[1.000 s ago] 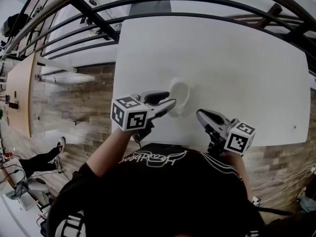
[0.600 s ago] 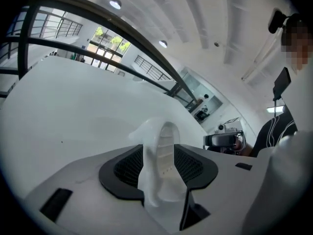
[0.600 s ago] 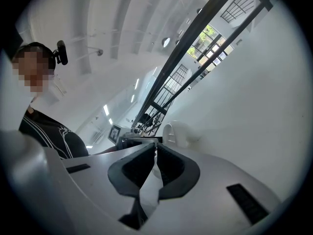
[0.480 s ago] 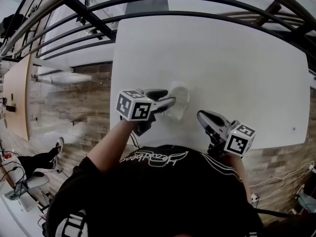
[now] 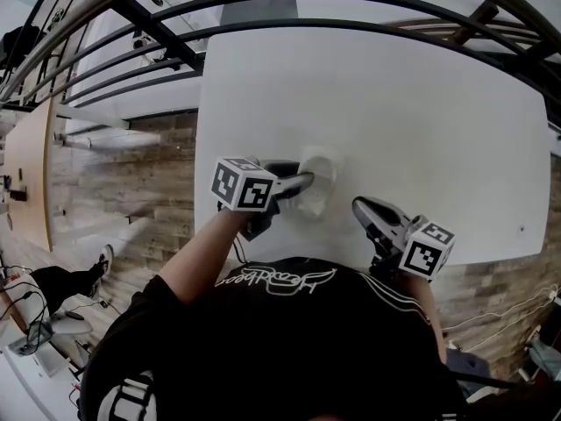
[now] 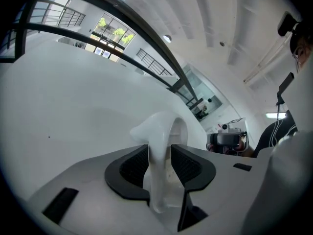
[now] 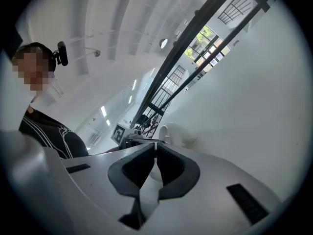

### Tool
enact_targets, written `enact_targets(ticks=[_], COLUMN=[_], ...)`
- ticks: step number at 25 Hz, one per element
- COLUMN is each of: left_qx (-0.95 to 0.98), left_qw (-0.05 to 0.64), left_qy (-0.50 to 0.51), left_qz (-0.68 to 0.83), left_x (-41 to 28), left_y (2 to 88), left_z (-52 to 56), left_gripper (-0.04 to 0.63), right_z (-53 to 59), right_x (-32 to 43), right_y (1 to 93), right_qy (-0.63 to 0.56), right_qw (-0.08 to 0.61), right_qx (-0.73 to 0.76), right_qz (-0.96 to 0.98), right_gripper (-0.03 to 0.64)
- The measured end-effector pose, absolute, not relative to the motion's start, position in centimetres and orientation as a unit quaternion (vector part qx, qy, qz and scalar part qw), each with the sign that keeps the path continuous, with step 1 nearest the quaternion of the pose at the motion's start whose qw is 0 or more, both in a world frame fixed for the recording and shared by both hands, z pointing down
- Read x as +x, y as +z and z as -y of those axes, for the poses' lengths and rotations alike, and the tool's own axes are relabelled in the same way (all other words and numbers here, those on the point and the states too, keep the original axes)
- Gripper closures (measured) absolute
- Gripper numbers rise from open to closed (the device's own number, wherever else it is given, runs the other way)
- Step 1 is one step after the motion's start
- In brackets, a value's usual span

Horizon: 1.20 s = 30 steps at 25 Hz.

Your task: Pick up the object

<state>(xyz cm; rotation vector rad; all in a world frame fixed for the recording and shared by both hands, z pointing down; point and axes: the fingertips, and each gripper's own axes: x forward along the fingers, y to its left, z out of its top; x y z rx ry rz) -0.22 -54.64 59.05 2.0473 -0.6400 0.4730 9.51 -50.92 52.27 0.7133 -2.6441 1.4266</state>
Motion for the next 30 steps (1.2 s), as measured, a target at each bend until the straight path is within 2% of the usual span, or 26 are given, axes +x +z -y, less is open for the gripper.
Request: enact_targets(ticks=[22, 30], left_qx=[0.831, 0.833], left_qw=[0.439, 0.432], left_qy=[0.188, 0.151], left_qz=[0.287, 0.311], left_x=[-0.6, -0.1], left_y=[58.6, 56.3], left_z=[54.4, 51.6], left_gripper=[0.476, 0.477], right_z=[49.2, 46.1], right_x=[10.5, 13.1], right_y=[52.1, 50.2], right_qy=[0.456, 0.432], right_qw=[0.019, 0.005], right_qx=[0.247, 0.274], right_qz=[0.855, 0.859], right_gripper=[0.594, 0.595])
